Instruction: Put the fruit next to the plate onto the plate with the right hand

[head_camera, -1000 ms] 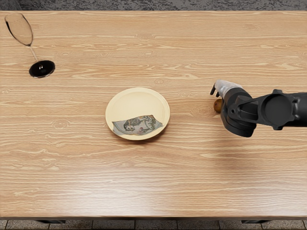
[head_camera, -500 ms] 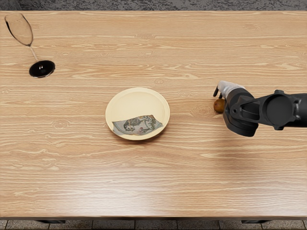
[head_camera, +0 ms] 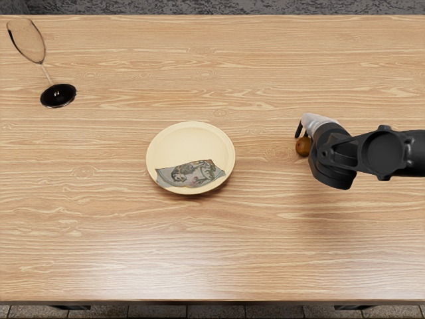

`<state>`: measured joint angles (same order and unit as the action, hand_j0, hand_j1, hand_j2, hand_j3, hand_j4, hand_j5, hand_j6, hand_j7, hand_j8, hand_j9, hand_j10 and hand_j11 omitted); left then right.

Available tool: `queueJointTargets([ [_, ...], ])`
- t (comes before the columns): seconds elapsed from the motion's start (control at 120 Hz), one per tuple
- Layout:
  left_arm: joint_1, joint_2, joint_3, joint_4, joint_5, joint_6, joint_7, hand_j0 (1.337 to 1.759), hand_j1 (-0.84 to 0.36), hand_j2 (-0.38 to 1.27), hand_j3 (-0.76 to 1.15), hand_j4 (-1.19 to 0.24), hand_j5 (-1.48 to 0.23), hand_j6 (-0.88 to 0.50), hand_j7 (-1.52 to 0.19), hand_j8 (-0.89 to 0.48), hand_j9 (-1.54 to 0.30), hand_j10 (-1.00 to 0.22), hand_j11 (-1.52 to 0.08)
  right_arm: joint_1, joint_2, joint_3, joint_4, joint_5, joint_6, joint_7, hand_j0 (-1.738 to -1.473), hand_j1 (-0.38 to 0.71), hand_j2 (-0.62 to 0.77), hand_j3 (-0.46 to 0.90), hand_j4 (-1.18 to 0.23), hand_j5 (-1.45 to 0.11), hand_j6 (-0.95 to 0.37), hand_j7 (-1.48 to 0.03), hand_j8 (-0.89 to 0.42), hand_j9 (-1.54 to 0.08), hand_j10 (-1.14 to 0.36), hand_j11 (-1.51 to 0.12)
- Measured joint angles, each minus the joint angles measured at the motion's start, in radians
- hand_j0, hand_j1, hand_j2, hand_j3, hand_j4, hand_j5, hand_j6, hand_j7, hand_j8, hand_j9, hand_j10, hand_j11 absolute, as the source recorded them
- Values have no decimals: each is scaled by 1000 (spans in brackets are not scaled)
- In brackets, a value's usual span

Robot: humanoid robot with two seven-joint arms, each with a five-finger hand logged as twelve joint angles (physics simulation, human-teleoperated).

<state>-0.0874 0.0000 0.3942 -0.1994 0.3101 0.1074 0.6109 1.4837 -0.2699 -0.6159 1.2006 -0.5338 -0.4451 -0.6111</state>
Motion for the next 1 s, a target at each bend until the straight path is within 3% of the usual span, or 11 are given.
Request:
queueJointTargets([
  [0.433,0,0,0,0,0,0,0,1658,349,0,0,0,0,0,0,0,0,0,0,-1,6,1,-17,-1,20,0,-1655,290,78,0,-589,-750,-517,-758,-434,-756,-395,-764],
  [0.642,0,0,0,1,0,0,0,1658,349,0,0,0,0,0,0,0,0,0,0,-1,23,0,-39,15,35,-2,-1650,285,64,0,-636,-775,-508,-800,-417,-788,-363,-812],
  [1.0,1,0,0,2,0,0,0,1658,349,0,0,0,0,0,0,0,0,0,0,7,36,2,-40,32,59,0,-1654,281,148,0,-675,-808,-530,-849,-448,-834,-444,-859],
])
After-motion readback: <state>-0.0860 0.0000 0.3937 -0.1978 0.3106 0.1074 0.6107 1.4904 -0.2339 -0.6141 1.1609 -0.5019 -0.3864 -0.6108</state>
